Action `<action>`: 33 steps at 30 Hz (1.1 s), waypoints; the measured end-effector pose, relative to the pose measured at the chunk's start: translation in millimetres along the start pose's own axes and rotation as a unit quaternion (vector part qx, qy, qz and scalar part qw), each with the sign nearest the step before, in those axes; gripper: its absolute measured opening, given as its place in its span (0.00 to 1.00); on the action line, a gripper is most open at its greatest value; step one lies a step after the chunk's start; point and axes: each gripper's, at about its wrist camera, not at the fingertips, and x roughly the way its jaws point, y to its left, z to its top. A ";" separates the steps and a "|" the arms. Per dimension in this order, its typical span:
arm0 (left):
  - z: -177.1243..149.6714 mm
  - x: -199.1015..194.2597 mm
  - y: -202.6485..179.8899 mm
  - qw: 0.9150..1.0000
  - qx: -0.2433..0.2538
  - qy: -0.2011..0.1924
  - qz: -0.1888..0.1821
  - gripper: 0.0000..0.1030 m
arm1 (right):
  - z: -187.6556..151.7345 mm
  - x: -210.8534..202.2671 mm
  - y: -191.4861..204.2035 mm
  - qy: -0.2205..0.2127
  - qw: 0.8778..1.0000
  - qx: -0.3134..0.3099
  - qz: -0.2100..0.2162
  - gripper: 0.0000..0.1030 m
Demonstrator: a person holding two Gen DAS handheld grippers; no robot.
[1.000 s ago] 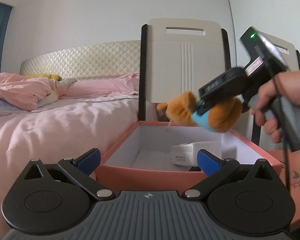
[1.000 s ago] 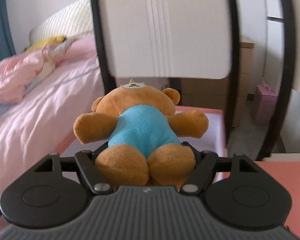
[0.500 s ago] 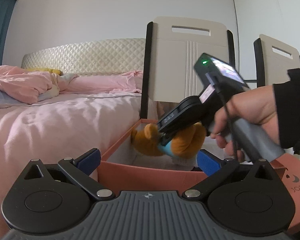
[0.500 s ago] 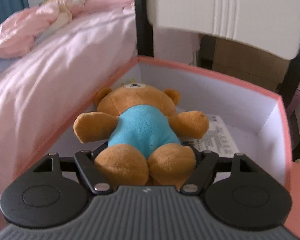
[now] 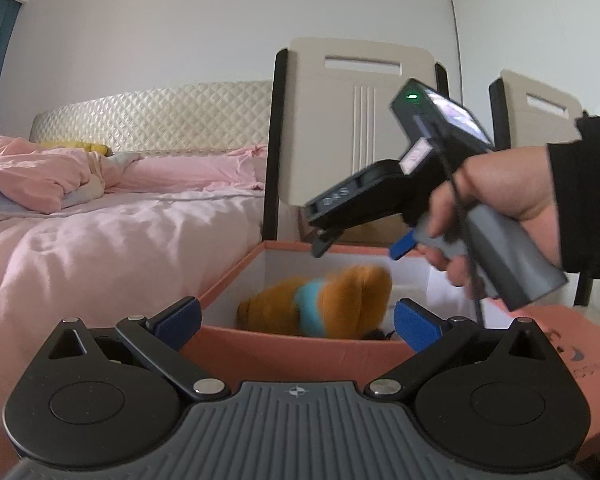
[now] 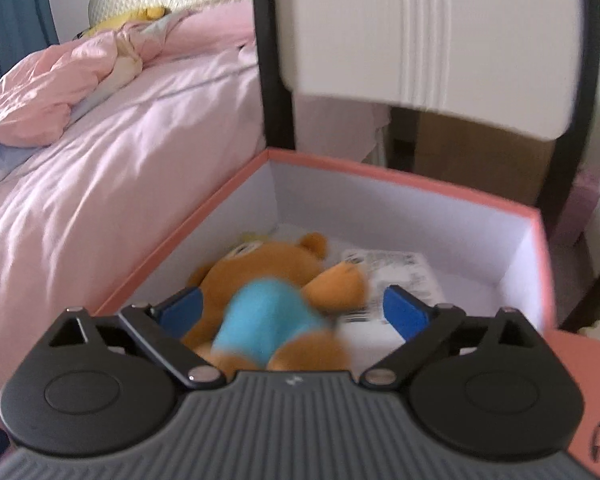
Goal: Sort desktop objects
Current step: 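Carry the orange teddy bear over the box and release it inside, then withdraw the right gripper from the box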
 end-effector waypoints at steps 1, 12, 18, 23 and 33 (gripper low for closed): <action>-0.2 -0.7 -0.7 1.000 0.000 -0.001 -0.001 1.00 | -1.2 -8.4 -3.2 -0.006 1.000 0.001 -0.004 0.95; -1.9 -8.3 -8.6 1.000 0.004 -0.007 -0.014 1.00 | -44.9 -110.9 -56.7 -0.085 0.995 0.032 -0.051 0.95; -3.4 -10.0 -14.4 1.000 0.007 -0.010 -0.022 1.00 | -94.5 -153.6 -73.9 -0.136 0.985 0.006 -0.103 0.96; -5.5 -10.5 -22.2 0.999 0.010 -0.015 -0.033 1.00 | -138.7 -178.9 -80.0 -0.176 0.977 -0.003 -0.120 0.96; -7.8 -8.1 -26.0 0.999 0.014 -0.014 -0.034 1.00 | -201.0 -203.9 -88.4 -0.238 0.964 0.030 -0.116 1.00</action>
